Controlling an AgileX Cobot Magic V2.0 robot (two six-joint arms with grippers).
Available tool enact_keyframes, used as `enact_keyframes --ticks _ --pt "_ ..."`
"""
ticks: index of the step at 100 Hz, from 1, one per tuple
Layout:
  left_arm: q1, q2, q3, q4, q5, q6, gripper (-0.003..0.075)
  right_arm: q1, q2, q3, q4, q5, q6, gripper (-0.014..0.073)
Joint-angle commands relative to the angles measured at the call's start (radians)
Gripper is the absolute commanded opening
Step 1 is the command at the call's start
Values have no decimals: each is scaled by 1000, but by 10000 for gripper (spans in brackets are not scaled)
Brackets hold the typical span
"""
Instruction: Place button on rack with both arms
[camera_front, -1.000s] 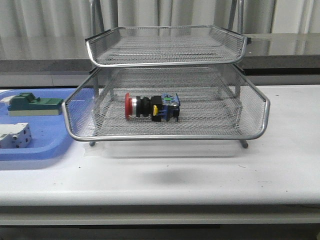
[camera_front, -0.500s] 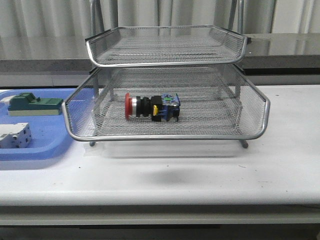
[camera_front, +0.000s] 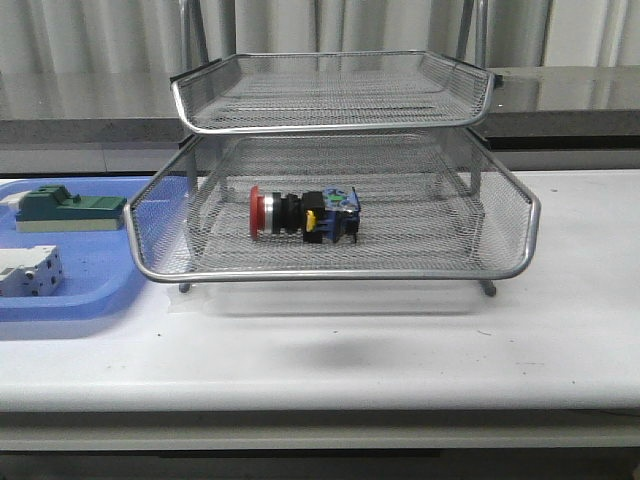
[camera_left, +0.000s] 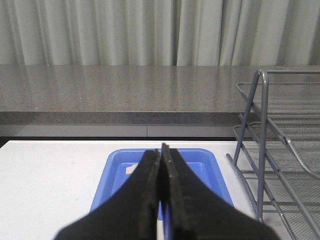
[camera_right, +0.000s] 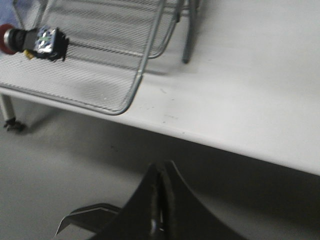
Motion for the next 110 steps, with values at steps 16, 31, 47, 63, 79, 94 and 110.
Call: enact_keyframes --ticks 16,31,47,63,79,94,110 --pt "2 7 -29 -12 -70 -9 -20 13 190 -33 312 -63 -370 -69" --pt "2 7 -29 -12 -70 -9 -20 90 290 -33 364 -90 -519 -69" --pt "2 7 -29 -12 -70 -9 -20 217 379 -33 363 -149 -606 -69" --pt "2 7 -29 -12 -70 -9 -20 335 453 -33 354 -234 -687 -69" --pt "2 7 -29 -12 -70 -9 -20 432 522 -33 348 -344 -734 -69" --pt "2 7 -29 -12 -70 -9 -20 486 584 -33 346 -423 -755 -69" --pt "2 7 -29 -12 -70 -9 -20 503 643 -33 344 -462 -769 -69"
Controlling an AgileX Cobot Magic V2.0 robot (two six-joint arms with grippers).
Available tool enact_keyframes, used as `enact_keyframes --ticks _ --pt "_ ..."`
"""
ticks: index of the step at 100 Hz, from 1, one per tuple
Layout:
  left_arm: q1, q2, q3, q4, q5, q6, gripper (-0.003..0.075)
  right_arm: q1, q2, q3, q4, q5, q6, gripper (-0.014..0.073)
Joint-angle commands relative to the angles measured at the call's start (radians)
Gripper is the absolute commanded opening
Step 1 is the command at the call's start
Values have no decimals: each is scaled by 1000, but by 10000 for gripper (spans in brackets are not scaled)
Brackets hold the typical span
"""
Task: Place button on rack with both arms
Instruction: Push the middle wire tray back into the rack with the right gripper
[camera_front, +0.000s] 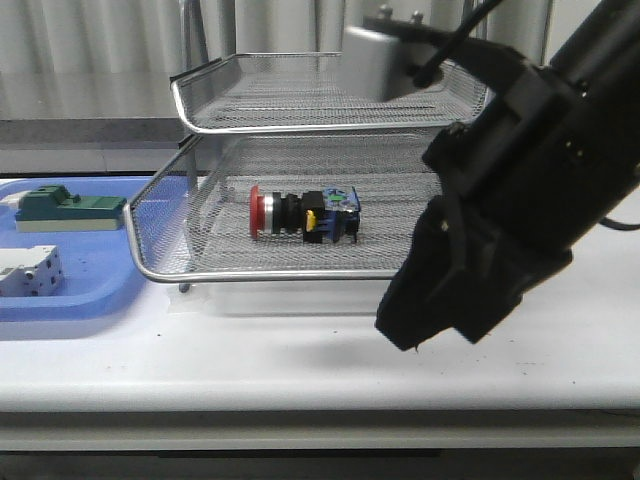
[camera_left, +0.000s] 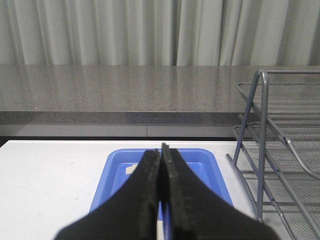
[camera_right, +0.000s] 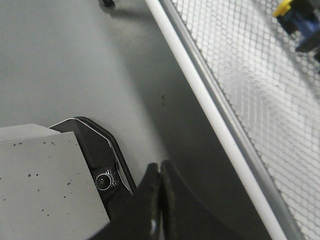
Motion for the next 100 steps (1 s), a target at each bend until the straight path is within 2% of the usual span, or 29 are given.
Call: enact_keyframes --ticks 1,38,64,100 --pt "2 7 -29 -12 -70 -7 -20 4 2 -33 26 -54 -17 -69" --pt "2 7 -29 -12 -70 -7 -20 1 73 -52 -18 -236 -17 -69" --pt "2 7 -29 -12 -70 -7 -20 -2 146 -180 -61 -236 -17 -69" --pt "2 7 -29 -12 -70 -7 -20 -100 239 -338 -60 -178 -16 -69"
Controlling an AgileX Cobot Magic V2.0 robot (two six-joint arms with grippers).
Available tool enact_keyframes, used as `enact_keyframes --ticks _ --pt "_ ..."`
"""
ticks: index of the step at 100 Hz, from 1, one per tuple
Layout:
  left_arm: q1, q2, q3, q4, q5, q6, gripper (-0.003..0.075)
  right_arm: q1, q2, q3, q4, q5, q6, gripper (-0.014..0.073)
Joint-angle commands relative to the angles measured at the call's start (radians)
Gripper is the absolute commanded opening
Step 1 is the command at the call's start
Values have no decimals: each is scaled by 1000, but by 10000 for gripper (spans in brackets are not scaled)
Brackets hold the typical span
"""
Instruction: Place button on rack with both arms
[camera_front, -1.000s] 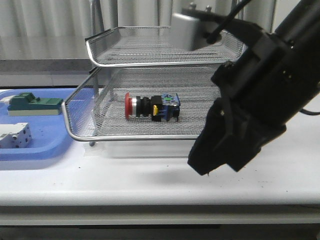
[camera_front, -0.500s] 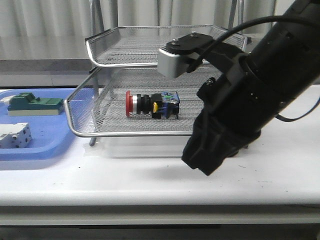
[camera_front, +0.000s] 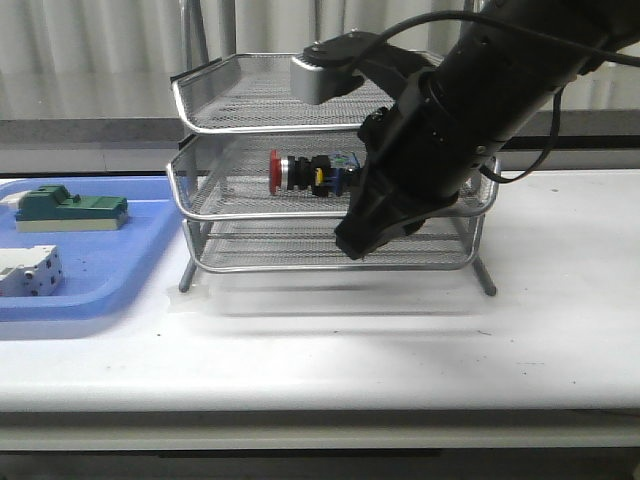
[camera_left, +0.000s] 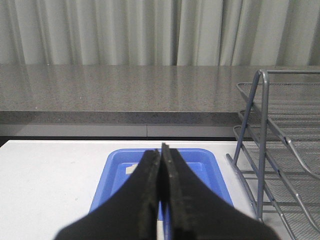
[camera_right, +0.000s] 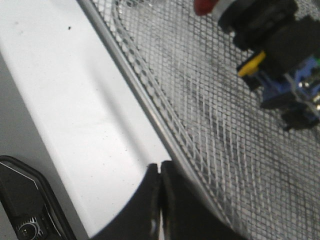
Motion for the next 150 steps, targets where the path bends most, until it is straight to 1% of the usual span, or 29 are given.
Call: enact_keyframes --ticks 1,12,29,37,50,70,83,90,122,136,150 --pt "2 7 -29 -12 -70 -7 -20 -27 -33 -52 1 -28 -8 -69" --pt "2 7 -29 -12 -70 -7 -20 -31 -35 -55 6 14 -4 -69" --pt "2 7 -29 -12 -70 -7 -20 -23 -56 -55 61 175 7 -64" --pt "2 7 -29 -12 -70 -7 -20 -23 -78 -55 65 224 51 -60" --pt "2 7 -29 -12 -70 -7 -20 -23 -142 -55 50 233 133 -60" --pt "2 7 -29 -12 -70 -7 -20 -46 -279 -51 -5 199 262 -60" --pt "2 7 -29 -12 -70 -7 -20 -107 -379 -34 -56 189 358 -60" --pt "2 7 -29 -12 -70 -7 -20 -148 -436 -16 -82 189 389 -60" --pt "2 7 -29 -12 -70 -7 -20 -361 -746 158 -92 192 460 -60" --pt "2 7 -29 -12 -70 -7 -20 -432 -892 253 -92 193 470 -60" --pt "2 7 -29 -12 -70 -7 -20 -485 -1035 342 -92 193 510 -60"
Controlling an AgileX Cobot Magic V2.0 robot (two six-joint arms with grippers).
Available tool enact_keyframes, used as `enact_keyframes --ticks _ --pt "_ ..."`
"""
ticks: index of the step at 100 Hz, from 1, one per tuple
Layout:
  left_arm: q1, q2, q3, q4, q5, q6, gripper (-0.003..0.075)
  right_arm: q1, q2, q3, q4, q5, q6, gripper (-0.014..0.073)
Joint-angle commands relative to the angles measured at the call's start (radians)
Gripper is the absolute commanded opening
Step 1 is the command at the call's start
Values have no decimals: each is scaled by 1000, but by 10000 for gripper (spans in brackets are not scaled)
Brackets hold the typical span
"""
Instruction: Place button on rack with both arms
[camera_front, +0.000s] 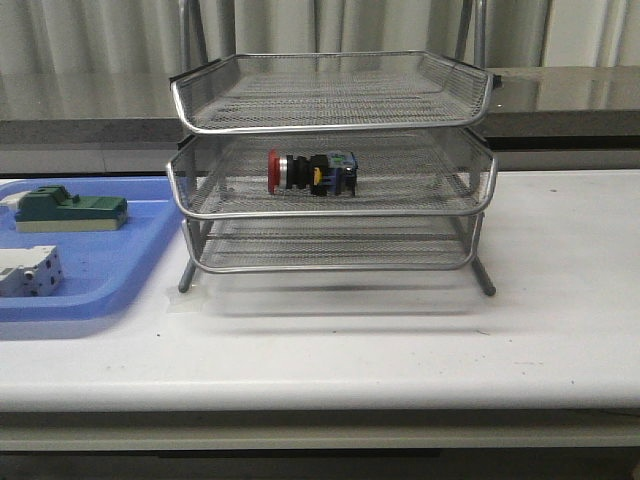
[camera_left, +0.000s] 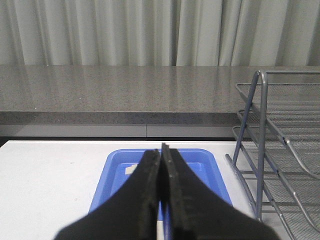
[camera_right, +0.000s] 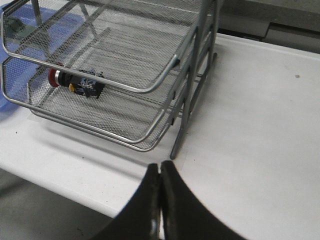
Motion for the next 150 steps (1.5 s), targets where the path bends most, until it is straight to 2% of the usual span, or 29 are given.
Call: enact_keyframes --ticks 1,34,126,140,150 --pt "2 7 -29 -12 -70 -6 -20 -29 -92 22 11 -46 20 -60" --pt "2 7 -29 -12 -70 -6 -20 -48 -316 130 13 -4 20 -60" --pt "2 7 -29 -12 -70 -6 -20 -48 -325 130 18 -12 20 -60" --pt "2 7 -29 -12 -70 -6 -20 -41 -341 140 -20 -58 27 -60" --pt "2 7 -29 -12 -70 -6 -20 -40 -367 172 -92 -106 101 -60"
